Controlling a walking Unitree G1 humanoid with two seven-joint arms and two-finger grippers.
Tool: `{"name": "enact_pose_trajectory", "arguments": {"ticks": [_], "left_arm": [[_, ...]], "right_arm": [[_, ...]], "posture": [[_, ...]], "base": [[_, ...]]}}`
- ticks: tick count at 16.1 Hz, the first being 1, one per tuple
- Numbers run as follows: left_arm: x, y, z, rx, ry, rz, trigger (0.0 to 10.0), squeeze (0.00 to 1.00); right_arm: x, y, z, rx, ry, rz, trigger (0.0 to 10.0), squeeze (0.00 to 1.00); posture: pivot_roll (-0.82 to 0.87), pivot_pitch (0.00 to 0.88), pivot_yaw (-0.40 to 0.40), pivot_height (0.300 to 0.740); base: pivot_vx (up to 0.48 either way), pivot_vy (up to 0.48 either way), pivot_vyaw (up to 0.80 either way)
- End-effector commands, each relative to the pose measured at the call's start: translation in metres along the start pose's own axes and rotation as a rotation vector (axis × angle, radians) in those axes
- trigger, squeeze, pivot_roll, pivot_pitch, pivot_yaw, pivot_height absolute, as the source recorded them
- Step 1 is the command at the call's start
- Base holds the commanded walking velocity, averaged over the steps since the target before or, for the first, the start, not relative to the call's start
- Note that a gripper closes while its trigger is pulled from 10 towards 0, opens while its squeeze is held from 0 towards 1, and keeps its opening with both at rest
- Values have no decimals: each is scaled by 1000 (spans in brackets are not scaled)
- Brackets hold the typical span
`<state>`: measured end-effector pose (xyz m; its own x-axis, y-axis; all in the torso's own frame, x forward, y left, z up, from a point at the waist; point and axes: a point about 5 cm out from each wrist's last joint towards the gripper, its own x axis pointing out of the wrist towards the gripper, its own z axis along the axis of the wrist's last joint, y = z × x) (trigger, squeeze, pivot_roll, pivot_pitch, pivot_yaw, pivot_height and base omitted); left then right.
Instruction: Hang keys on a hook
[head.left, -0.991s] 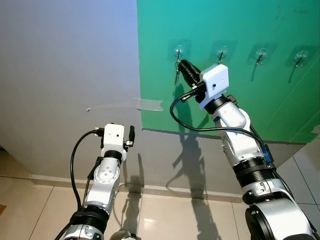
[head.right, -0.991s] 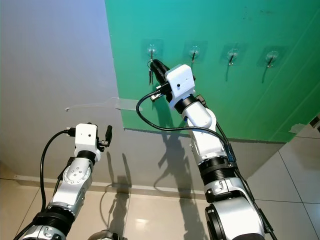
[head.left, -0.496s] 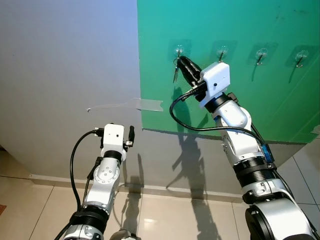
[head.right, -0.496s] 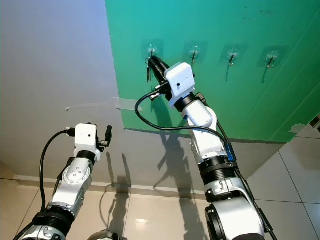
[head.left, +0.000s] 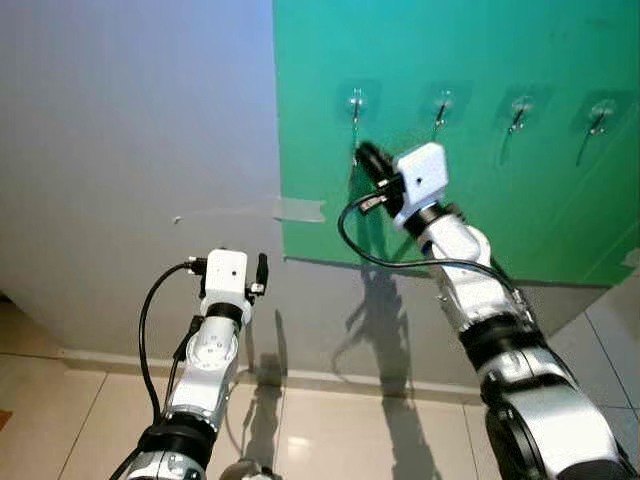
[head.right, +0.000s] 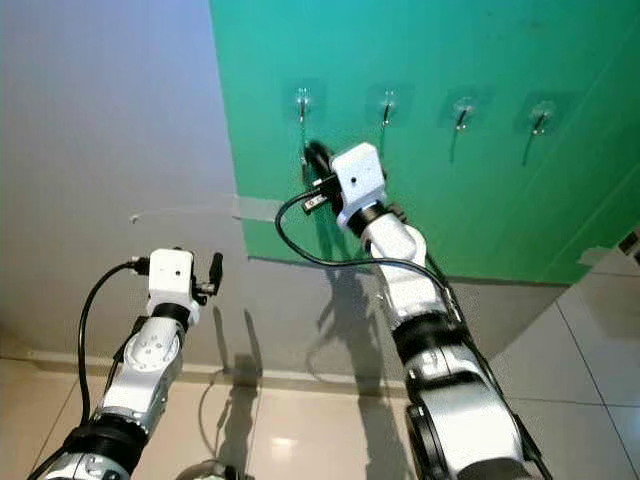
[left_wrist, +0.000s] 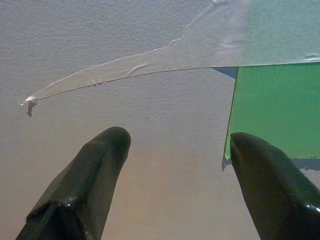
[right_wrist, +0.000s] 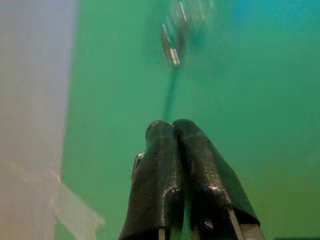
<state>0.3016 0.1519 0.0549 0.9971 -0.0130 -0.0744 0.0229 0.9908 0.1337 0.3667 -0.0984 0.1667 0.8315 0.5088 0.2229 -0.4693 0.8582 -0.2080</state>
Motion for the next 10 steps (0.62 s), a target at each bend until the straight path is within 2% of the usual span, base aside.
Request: {"name": "enact_pose_trajectory", "arguments": {"ticks": [1,4,8,10], "left_arm": [[0,-2,1,6,-1,-13,10000,0],[-3,-1,-1,10,7,-11,10000,0],[-4,3,-2,12,12,2,10000,0],[-2,2,0,12,8,-1,10000,0]], "right_arm": [[1,-3,-3,34,21,-26,0,0],[-6,0,-27,30,144,-40,0,0],[-3,8,-9,-36,0,36,0,0],[-3,18,5,-97,-85,121,0,0]], "posture": [[-8,0,-14,740],[12,0,-22,740],[9,0,-28,740],[-1,0,-21,740]], "base": [[0,0,0],[0,0,0],[0,0,0],[0,0,0]]}}
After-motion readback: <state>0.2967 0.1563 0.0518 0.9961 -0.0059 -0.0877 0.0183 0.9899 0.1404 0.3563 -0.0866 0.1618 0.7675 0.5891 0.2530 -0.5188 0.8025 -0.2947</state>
